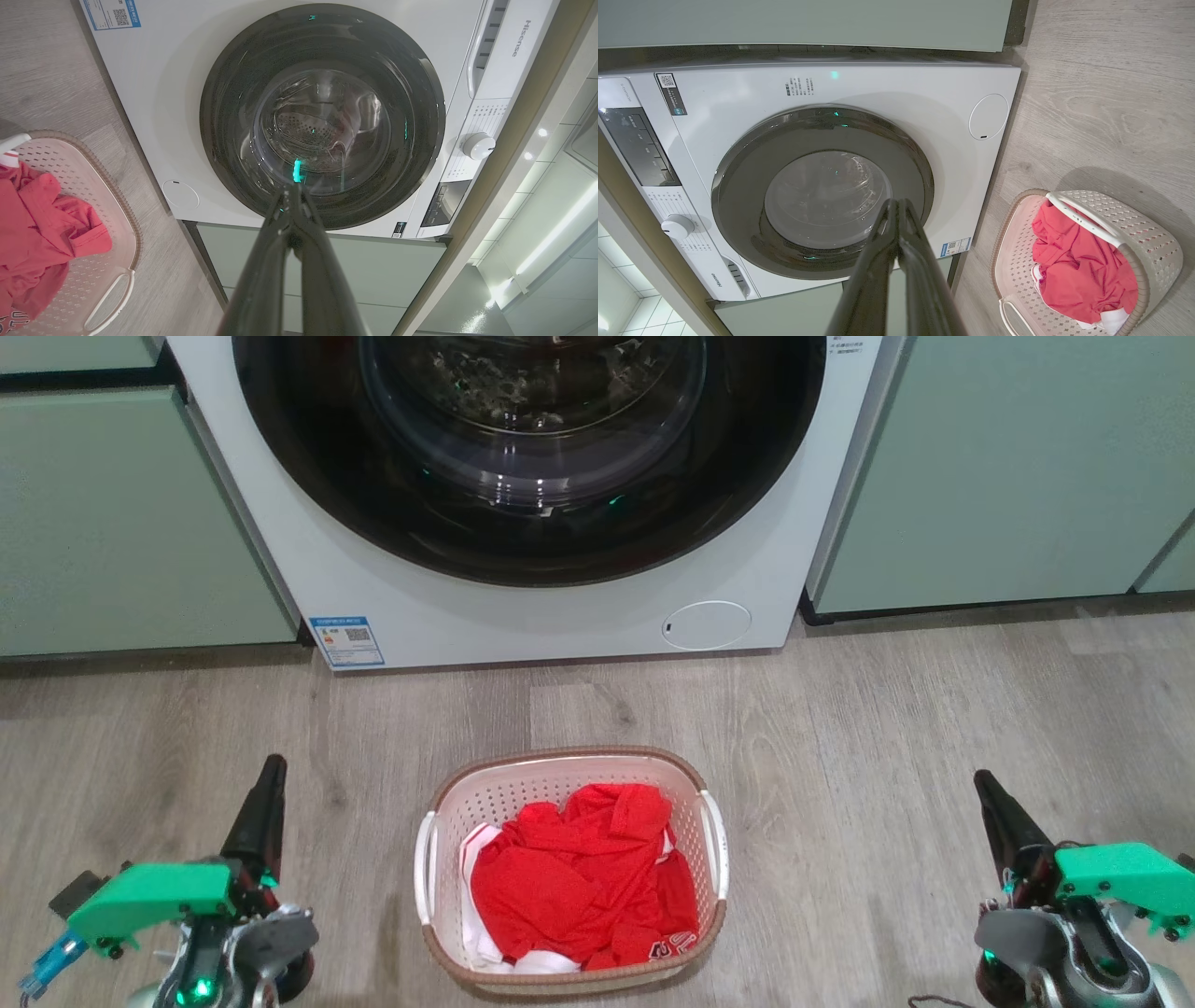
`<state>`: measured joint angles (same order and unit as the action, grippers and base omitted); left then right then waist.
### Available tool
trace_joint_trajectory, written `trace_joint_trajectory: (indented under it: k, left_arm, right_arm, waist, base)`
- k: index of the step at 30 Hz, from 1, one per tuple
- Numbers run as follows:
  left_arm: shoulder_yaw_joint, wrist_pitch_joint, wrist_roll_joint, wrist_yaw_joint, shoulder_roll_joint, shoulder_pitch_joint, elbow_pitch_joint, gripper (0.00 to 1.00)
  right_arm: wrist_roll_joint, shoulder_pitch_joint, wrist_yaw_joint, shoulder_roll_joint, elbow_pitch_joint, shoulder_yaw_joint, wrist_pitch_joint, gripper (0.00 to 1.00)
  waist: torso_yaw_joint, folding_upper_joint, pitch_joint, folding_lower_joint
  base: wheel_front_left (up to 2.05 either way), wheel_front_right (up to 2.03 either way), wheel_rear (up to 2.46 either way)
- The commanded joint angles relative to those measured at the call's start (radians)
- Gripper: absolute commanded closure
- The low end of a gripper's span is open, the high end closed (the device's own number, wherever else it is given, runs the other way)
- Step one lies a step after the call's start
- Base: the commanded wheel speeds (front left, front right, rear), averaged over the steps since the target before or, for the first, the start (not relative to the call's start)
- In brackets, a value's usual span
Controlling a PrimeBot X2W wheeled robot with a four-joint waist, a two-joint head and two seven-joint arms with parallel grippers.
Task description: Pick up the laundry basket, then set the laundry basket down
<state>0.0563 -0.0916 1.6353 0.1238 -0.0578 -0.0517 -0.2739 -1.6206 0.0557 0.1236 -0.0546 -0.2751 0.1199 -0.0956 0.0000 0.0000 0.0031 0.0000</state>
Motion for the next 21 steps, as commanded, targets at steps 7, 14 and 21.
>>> trace_joint_trajectory:
  k: [7,14,21]
  left_arm:
    - [0.040,-0.007,-0.012,0.007,-0.006,-0.055,0.030,1.00]
    - [0.041,-0.009,-0.013,0.007,-0.004,-0.055,0.029,1.00]
    - [0.043,-0.010,-0.015,0.007,-0.003,-0.055,0.029,1.00]
  right_arm:
    - [0.003,0.051,0.007,-0.004,0.031,-0.017,-0.009,1.00]
    - [0.004,0.051,0.007,-0.003,0.031,-0.016,-0.010,1.00]
    - [0.005,0.051,0.007,-0.002,0.031,-0.015,-0.011,1.00]
  waist:
    - [0.000,0.0000,0.000,0.0000]
    - [0.000,0.0000,0.000,0.0000]
    - [0.000,0.0000,0.000,0.0000]
  base:
    - [0.00,0.00,0.00]
    - [0.00,0.00,0.00]
    - [0.00,0.00,0.00]
